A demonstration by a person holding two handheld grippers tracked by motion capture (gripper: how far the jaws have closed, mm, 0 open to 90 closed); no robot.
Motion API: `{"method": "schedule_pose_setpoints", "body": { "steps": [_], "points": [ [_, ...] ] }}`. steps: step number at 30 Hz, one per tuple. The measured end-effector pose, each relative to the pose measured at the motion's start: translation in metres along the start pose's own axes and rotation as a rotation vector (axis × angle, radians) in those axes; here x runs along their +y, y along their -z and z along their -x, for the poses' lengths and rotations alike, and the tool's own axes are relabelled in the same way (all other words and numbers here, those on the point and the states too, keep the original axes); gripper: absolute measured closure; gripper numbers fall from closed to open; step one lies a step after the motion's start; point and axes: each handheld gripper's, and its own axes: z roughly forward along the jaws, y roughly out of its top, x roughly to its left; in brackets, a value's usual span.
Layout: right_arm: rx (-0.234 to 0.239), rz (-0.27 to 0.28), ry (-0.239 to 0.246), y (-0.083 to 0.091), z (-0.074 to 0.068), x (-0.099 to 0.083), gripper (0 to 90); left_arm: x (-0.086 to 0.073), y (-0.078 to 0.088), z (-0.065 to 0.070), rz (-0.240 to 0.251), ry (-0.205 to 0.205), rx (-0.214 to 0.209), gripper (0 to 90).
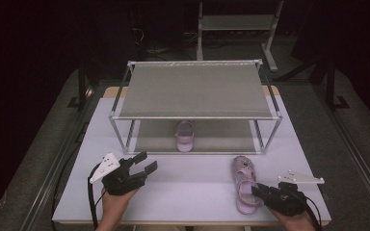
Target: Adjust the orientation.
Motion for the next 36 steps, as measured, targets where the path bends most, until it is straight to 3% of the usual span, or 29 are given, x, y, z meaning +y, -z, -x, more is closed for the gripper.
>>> {"method": "schedule_pose_setpoints", "body": {
  "steps": [7,19,25,36],
  "points": [
    [-0.022,0.011,-0.011,0.001,0.001,0.001,76.8,-0.001,-0.001,-0.001,-0.012,0.001,-0.016,41.6],
    [0.001,0.027,-0.057,0.005,0.005,0.000,79.9,-0.003,-0.002,-0.005,-0.013,0.006,-0.017,41.6],
    [0.043,0.056,-0.111,0.009,0.012,0.000,81.2,-0.003,-0.001,-0.006,-0.017,0.005,-0.009,38.8],
    [0.123,0.096,-0.157,0.017,0.014,0.001,82.2,-0.002,0.000,-0.010,-0.009,0.019,0.008,34.7]
  ]
}}
